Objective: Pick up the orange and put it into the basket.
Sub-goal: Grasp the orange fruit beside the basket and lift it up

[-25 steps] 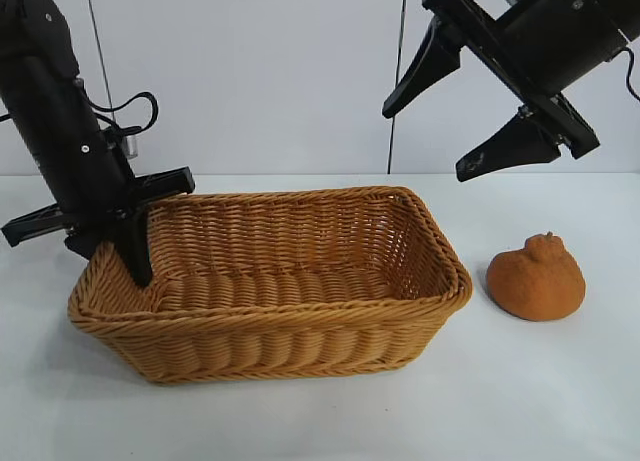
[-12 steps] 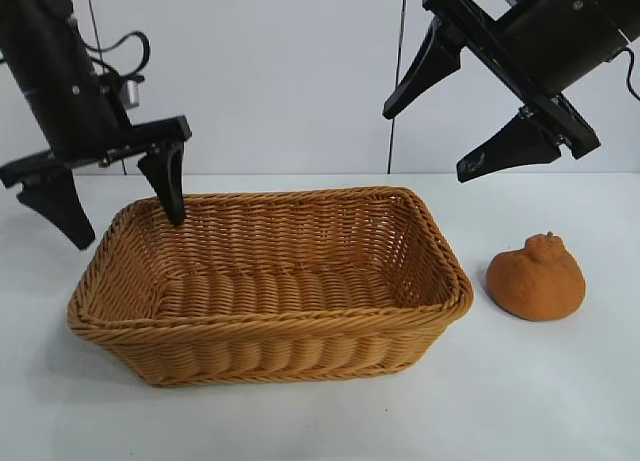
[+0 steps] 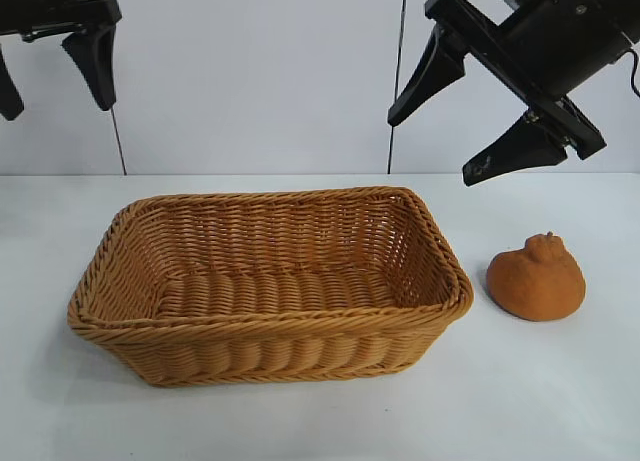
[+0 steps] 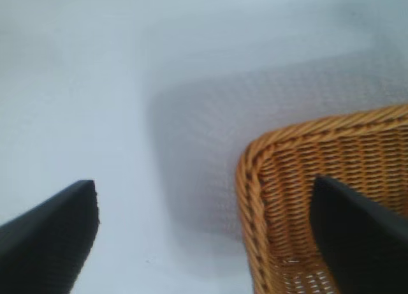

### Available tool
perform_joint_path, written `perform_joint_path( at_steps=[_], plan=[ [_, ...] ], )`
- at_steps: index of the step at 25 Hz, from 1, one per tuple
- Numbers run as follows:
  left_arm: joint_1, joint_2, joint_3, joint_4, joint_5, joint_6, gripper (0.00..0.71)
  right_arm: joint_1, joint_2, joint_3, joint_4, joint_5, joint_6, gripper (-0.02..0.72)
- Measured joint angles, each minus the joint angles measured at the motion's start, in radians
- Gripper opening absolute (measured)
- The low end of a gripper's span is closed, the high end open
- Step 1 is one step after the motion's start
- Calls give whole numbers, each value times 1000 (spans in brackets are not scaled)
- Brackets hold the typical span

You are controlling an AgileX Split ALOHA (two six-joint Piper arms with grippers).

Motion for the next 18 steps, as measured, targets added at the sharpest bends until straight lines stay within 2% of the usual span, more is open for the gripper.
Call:
perform_joint_path(
  at_steps=[4,11,15,16,18],
  plan=[
    [4,-91,85,11,0,9,643,0,0,0,-1,0,0,568],
    [2,-378,446,13,0,48,643,0,0,0,-8,0,0,568],
    [2,-607,682,16,1,57,643,0,0,0,-8,0,0,568],
    [2,-607,682,16,1,57,643,0,0,0,-8,0,0,568],
    [2,-717,785,27,1,58,643,0,0,0,-8,0,0,568]
  ],
)
